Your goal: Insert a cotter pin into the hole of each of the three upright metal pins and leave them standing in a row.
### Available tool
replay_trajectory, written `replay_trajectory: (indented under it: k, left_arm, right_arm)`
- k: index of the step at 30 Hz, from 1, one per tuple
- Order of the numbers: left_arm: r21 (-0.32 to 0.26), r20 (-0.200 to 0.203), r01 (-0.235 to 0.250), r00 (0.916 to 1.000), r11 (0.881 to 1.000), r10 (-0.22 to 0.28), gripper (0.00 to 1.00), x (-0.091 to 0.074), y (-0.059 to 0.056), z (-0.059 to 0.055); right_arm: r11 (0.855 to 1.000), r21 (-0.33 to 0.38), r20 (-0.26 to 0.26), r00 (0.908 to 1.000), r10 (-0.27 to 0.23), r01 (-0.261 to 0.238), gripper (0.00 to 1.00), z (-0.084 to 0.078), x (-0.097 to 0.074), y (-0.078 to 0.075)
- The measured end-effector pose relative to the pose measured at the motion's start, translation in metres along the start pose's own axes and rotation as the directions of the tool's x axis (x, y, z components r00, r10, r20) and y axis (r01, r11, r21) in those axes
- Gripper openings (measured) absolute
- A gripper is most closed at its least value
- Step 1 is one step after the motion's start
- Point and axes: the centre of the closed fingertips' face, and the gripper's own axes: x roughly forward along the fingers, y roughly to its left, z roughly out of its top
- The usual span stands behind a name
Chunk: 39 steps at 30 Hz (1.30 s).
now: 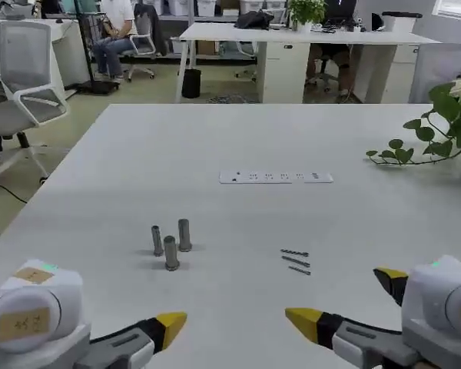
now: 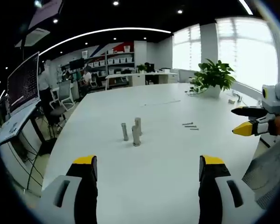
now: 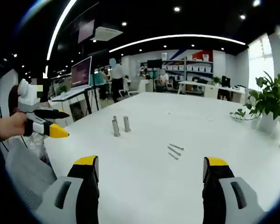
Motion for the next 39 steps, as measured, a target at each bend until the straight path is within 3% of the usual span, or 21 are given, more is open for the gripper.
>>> replay_trajectory:
  k: [27, 31, 39]
  left_arm:
    - [0.026, 0.014, 0.011, 0.9998, 1.0, -0.012, 0.92, 0.0001, -0.0009, 0.0003]
    - [0.03, 0.018, 0.011, 0.9998, 0.999, -0.012, 0.92, -0.0004, -0.0008, 0.0012]
    - [0.011, 0.015, 0.007, 0.9999, 1.0, -0.007, 0.92, -0.0007, -0.0018, -0.0023]
  right_arm:
    - [1.0, 0.002, -0.033, 0.9993, 0.018, -0.018, 0.87, -0.0048, 0.0035, 0.0012]
    - [1.0, 0.012, -0.033, 0.9994, 0.013, -0.012, 0.83, -0.0036, 0.0015, 0.0001]
    - [1.0, -0.012, -0.018, 0.9998, 0.005, -0.005, 0.86, -0.0003, -0.0002, -0.0012]
